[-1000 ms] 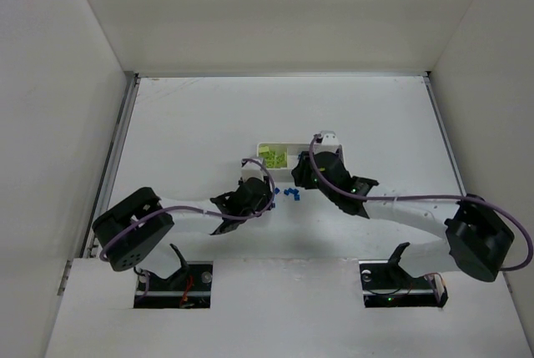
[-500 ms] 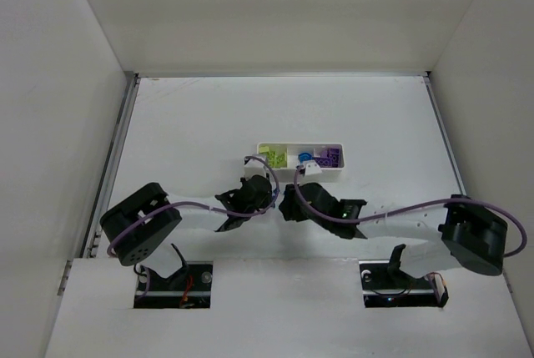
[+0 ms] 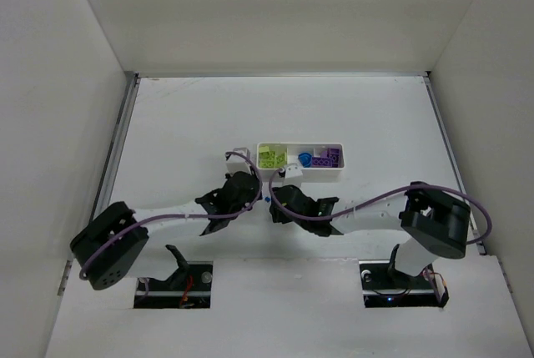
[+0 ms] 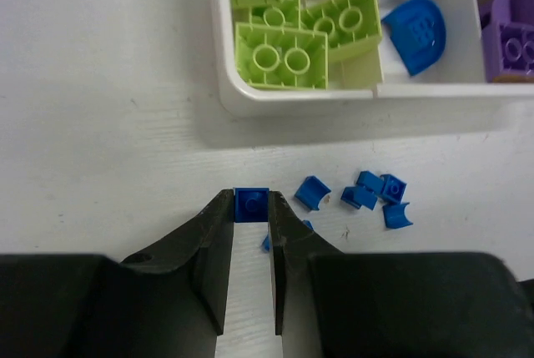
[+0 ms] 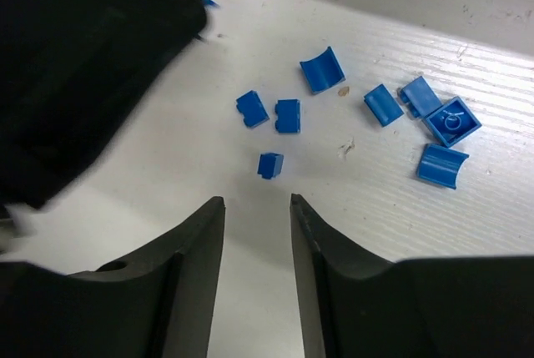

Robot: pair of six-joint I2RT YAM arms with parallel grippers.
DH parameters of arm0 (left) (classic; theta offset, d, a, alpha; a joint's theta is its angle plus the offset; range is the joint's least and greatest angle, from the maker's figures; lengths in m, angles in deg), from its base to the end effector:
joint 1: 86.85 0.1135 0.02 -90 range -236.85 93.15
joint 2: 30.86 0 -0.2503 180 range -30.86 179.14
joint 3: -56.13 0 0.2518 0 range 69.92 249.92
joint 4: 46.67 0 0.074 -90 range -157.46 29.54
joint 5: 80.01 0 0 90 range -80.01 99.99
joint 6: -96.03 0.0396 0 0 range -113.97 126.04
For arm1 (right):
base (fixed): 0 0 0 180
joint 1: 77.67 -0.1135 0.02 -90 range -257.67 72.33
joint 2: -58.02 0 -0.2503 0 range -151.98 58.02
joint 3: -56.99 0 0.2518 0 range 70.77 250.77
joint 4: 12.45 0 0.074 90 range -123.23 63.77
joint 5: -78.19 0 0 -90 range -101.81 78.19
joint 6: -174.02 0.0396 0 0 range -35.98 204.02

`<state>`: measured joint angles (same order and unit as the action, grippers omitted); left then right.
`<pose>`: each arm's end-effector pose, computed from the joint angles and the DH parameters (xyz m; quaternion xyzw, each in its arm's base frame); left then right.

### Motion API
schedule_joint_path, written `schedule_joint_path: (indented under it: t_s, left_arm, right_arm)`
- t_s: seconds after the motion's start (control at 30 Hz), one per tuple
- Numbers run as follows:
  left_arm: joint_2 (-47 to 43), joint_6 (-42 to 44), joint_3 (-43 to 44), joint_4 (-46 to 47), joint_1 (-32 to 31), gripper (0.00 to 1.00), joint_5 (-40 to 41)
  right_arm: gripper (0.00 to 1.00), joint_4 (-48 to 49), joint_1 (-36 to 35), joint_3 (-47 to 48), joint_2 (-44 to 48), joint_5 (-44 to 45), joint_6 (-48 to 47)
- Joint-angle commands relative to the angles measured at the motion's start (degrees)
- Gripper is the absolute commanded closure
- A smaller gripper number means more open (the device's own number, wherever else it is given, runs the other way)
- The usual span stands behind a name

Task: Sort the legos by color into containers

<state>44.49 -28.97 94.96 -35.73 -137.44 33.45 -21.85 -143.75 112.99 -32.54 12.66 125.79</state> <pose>0.1763 -0.1898 0.1582 0.0050 0.8355 -0.2283 0.4998 0.1403 0.2758 0.1446 -0.1084 0.8967 0.1940 0.3827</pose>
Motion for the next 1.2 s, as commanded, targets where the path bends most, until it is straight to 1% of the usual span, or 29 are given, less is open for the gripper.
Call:
schedule_joint_path:
  t_s: [0.0, 0.2, 0.3, 0.37, 0.43, 0.53, 0.67, 0.8, 0.97, 1.17]
  left_arm:
    - [-6.6, -1.7, -1.6, -1.5, 1.5, 0.87, 1.0]
    - [-16.4, -2.9, -2.6, -3.6, 2.9, 0.87, 0.9]
    - [-20.2, -3.1, -3.0, -4.3, 3.7, 0.87, 0.8]
    - [-21.6, -3.1, -2.9, -4.5, 4.1, 0.86, 0.3]
    - [-21.9, -3.2, -2.5, -4.5, 4.3, 0.86, -0.4]
    - [-21.2, -3.5, -1.2, -3.8, 4.5, 0.86, -1.3]
    - [-18.4, -3.6, 1.5, -1.9, 4.2, 0.86, -3.0]
    - [-12.4, -3.6, 5.7, 1.5, 2.8, 0.86, -5.1]
    - [-1.7, -2.2, 12.5, 6.0, -0.5, 0.85, -6.1]
    - [9.9, -1.4, 20.0, 8.5, -0.9, 0.84, -8.4]
  right_arm:
    - [0.58, 0.4, -0.4, 2.9, -1.7, 3.0, -0.3]
    - [0.63, -3.3, -0.4, 6.5, -4.7, 6.1, -0.1]
    - [0.67, -4.9, -0.4, 8.2, -6.4, 6.7, -0.2]
    - [0.71, -6.0, -0.1, 9.1, -7.3, 6.8, 0.1]
    - [0.78, -6.9, -0.1, 9.6, -7.6, 6.9, 0.3]
    - [0.83, -6.9, -0.2, 9.4, -6.8, 8.1, 0.6]
    - [0.84, -7.0, -0.2, 6.5, -1.7, 10.2, 0.9]
    - [0.83, -6.3, 0.1, 0.9, 8.1, 10.9, 1.5]
    - [0.83, -6.3, 5.5, -5.5, 18.5, 10.2, 1.4]
    - [0.83, -6.9, 11.5, -10.2, 26.7, 9.4, 1.1]
